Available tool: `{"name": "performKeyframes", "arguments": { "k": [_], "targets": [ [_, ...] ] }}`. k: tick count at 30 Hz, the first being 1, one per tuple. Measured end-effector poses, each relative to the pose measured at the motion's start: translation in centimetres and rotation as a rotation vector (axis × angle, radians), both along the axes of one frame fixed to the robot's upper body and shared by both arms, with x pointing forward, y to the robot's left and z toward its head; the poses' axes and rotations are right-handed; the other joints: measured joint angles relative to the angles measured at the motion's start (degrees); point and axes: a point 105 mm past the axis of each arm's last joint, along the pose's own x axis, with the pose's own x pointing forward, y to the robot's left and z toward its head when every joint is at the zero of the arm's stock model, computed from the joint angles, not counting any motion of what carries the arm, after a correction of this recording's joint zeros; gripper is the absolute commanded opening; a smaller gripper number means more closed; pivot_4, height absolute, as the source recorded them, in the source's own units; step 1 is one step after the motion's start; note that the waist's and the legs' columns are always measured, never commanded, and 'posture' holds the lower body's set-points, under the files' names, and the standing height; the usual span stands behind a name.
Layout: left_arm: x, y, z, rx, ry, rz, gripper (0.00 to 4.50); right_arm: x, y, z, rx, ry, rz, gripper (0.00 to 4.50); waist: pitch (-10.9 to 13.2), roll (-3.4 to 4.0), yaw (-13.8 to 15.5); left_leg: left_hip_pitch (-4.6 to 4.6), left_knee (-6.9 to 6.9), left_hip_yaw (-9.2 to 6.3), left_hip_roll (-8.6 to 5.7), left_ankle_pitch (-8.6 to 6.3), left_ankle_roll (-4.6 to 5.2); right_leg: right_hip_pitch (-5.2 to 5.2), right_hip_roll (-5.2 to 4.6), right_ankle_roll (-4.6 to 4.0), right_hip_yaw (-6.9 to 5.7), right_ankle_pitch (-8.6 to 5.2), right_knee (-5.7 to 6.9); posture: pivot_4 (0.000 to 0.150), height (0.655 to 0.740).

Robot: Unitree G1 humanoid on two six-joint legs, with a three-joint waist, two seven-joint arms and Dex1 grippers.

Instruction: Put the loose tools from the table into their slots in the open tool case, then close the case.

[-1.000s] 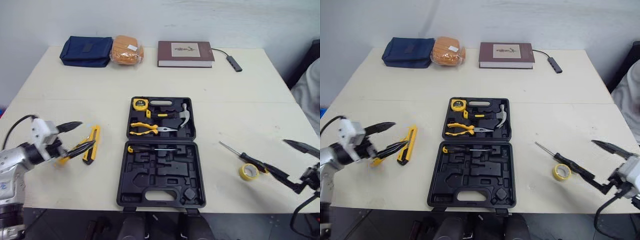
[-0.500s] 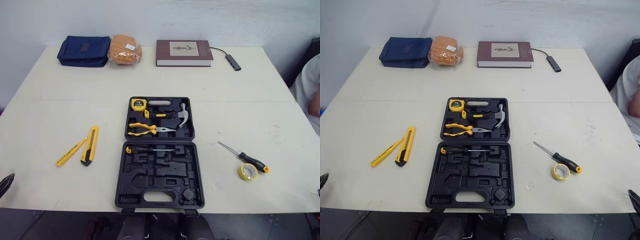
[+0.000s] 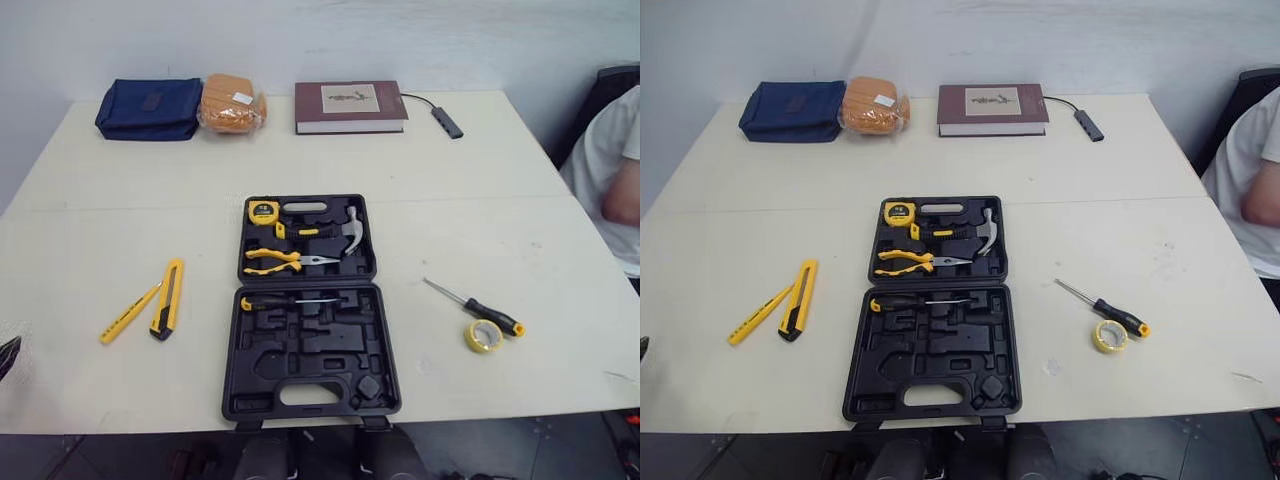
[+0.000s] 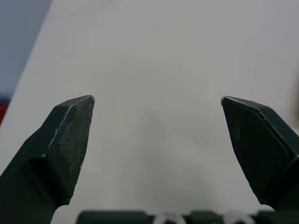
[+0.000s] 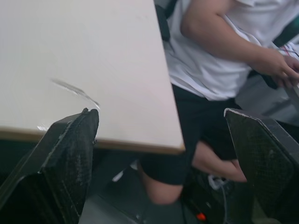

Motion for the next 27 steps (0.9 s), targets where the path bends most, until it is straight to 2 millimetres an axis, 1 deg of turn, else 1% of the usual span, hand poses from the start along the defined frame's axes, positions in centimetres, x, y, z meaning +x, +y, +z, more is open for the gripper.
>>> {"name": "performKeyframes", "arguments": {
  "k": [3,6,8,11,13,15,16,17,21,22,25,27],
  "targets": [
    [1.9,-2.1,1.0,0.009,-0.032,-0.097,4.40,2.4,1.5,0.7,0.011,-0.016,0.105,4.50,0.00,0.01,-0.02,0.07,-0.01,0.08,0.00,0.01,-0.02,-0.01,0.01,-0.01,0.06,-0.01,0.09,0.150,0.7400],
    [4.0,-5.8,2.4,0.061,-0.048,-0.273,4.40,5.5,3.6,2.1,0.028,-0.010,0.258,4.50,0.01,0.03,-0.05,0.13,-0.01,0.20,0.00,0.07,-0.10,0.00,0.01,-0.01,0.15,0.00,0.15,0.150,0.7400],
    [5.3,-8.8,3.2,0.091,-0.058,-0.403,4.40,7.4,5.0,2.9,0.035,0.011,0.347,4.50,0.01,0.02,0.08,0.16,0.01,0.25,0.00,0.08,-0.10,-0.01,0.02,0.00,0.19,0.00,0.20,0.150,0.7400],
    [6.6,-11.5,4.4,0.089,-0.089,-0.502,4.40,8.6,5.9,3.2,0.043,0.067,0.415,4.50,0.02,0.02,0.60,0.17,0.00,0.28,0.01,0.15,-0.22,-0.03,0.06,0.00,0.19,0.00,0.22,0.150,0.7400],
    [7.1,-12.9,5.0,0.085,-0.099,-0.554,4.40,9.3,6.4,3.2,0.038,0.106,0.452,4.50,0.02,0.02,0.74,0.17,0.01,0.36,0.01,0.18,-0.24,-0.03,0.07,0.00,0.21,0.00,0.23,0.150,0.7400],
    [7.2,-14.1,5.2,0.072,-0.091,-0.610,4.40,9.4,6.9,3.0,0.040,0.142,0.495,4.50,0.02,0.02,0.80,0.17,0.02,0.42,0.01,0.18,-0.24,-0.02,0.10,0.01,0.22,0.00,0.22,0.150,0.7400],
    [7.2,-15.6,5.1,0.073,-0.064,-0.689,4.40,9.4,7.5,2.8,0.038,0.191,0.550,4.50,0.03,0.00,0.79,0.16,0.08,0.46,0.01,0.18,-0.23,-0.01,0.12,0.03,0.24,0.01,0.24,0.150,0.7400],
    [7.2,-16.7,5.2,0.078,-0.051,-0.742,4.40,9.5,7.9,2.7,0.033,0.216,0.581,4.50,0.04,-0.02,0.84,0.16,0.10,0.48,0.00,0.18,-0.22,-0.01,0.12,0.06,0.25,0.02,0.23,0.150,0.7400],
    [6.3,-23.3,6.1,0.021,0.000,-1.071,4.40,9.8,9.8,2.1,0.042,0.345,0.745,4.50,0.08,-0.07,0.91,0.17,0.33,0.53,0.00,0.18,-0.14,0.08,0.12,0.21,0.38,0.11,0.28,0.150,0.7400],
    [5.9,-24.5,6.1,0.003,0.019,-1.132,4.40,10.0,10.1,1.9,0.048,0.367,0.770,4.50,0.08,-0.07,0.90,0.19,0.35,0.55,0.00,0.18,-0.14,0.08,0.12,0.22,0.42,0.11,0.32,0.150,0.7400],
    [5.0,-26.9,6.0,-0.038,0.074,-1.267,4.40,10.6,10.5,1.4,0.069,0.400,0.795,4.50,0.08,-0.07,0.73,0.25,0.33,0.61,0.00,0.22,-0.18,0.06,0.20,0.21,0.50,0.11,0.39,0.150,0.7400],
    [4.5,-28.2,6.1,-0.042,0.094,-1.339,4.40,11.0,10.5,1.0,0.075,0.412,0.797,4.50,0.08,-0.07,0.71,0.28,0.33,0.66,0.00,0.24,-0.19,0.05,0.24,0.21,0.53,0.11,0.42,0.150,0.7400]
  ]
}}
